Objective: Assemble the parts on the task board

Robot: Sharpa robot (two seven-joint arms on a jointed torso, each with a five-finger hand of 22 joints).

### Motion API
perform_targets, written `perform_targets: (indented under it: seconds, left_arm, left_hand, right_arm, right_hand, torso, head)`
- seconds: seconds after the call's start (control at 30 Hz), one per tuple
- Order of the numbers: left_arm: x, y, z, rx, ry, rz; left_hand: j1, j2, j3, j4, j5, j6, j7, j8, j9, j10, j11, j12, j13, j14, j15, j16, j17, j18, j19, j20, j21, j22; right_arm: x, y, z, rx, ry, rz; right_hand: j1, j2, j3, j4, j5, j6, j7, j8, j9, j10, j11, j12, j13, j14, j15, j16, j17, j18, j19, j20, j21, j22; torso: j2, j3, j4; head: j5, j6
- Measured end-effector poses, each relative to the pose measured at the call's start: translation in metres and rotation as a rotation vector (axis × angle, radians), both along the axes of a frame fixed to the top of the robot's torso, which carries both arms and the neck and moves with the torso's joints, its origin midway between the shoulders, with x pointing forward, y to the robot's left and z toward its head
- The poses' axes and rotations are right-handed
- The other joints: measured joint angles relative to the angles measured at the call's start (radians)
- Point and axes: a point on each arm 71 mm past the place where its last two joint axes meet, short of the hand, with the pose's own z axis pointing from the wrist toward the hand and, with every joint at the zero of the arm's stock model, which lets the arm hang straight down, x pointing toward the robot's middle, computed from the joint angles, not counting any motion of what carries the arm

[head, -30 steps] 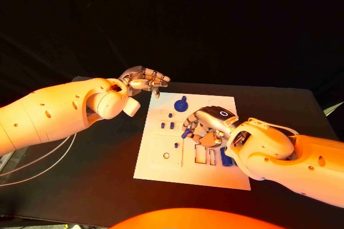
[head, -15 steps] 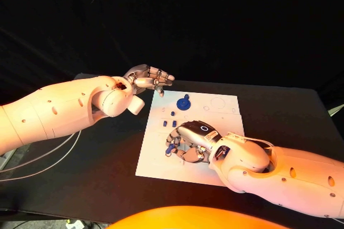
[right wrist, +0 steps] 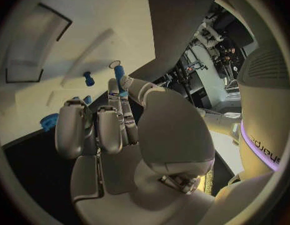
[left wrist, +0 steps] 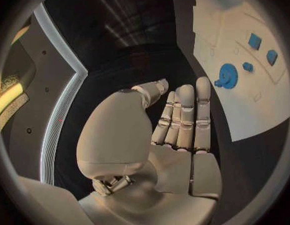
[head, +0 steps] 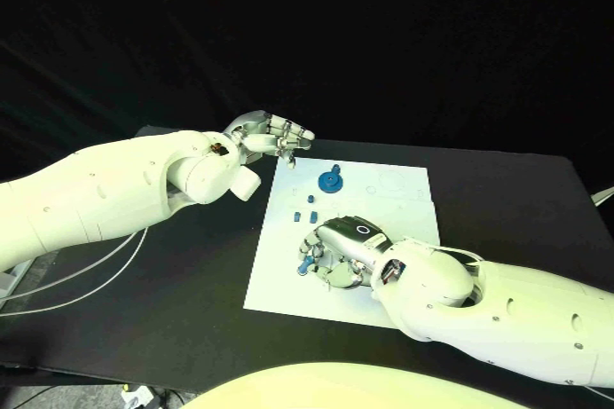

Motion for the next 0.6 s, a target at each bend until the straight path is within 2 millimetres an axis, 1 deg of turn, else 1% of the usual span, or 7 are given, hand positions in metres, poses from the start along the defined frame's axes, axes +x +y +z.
perform_targets:
  seconds: [0.33, 0.6]
  left_arm:
    - [-0.0002, 0.0002, -0.0001, 0.001, 0.002, -0.001]
    - [-0.0004, 0.0005, -0.0001, 0.002, 0.003, -0.001]
  left_hand:
    - [-0.002, 0.002, 0.0, 0.0, 0.0, 0.0, 0.0, 0.0, -0.001, 0.0, 0.0, 0.0, -0.001, 0.0, 0.0, 0.0, 0.0, 0.0, 0.0, 0.0, 0.0, 0.0]
    - [-0.004, 0.004, -0.003, 0.003, 0.0, 0.0, 0.0, 0.0, 0.0, 0.0, 0.0, 0.0, -0.001, 0.0, 0.0, 0.0, 0.0, 0.0, 0.0, 0.0, 0.0, -0.001]
  right_arm:
    - [0.001, 0.0032, -0.0048, -0.029, 0.002, -0.007]
    - [0.0005, 0.0063, -0.0074, -0.049, -0.005, -0.009]
  right_hand:
    - [-0.004, -0.004, 0.0, 0.0, 0.0, -0.002, 0.002, 0.004, 0.0, 0.0, 0.001, 0.0, 0.0, 0.0, 0.0, 0.0, 0.001, 0.0, 0.0, 0.0, 0.0, 0.0]
    - [-0.004, -0.004, 0.0, 0.0, 0.0, 0.001, 0.0, 0.004, 0.0, 0.001, 0.002, 0.0, 0.001, 0.0, 0.0, 0.0, 0.001, 0.0, 0.0, 0.0, 0.0, 0.0]
  torso:
    - [0.0, 0.0001, -0.0001]
    - [-0.001, 0.0001, 0.0]
  head:
    - [0.002, -0.005]
    - [0.004, -0.006]
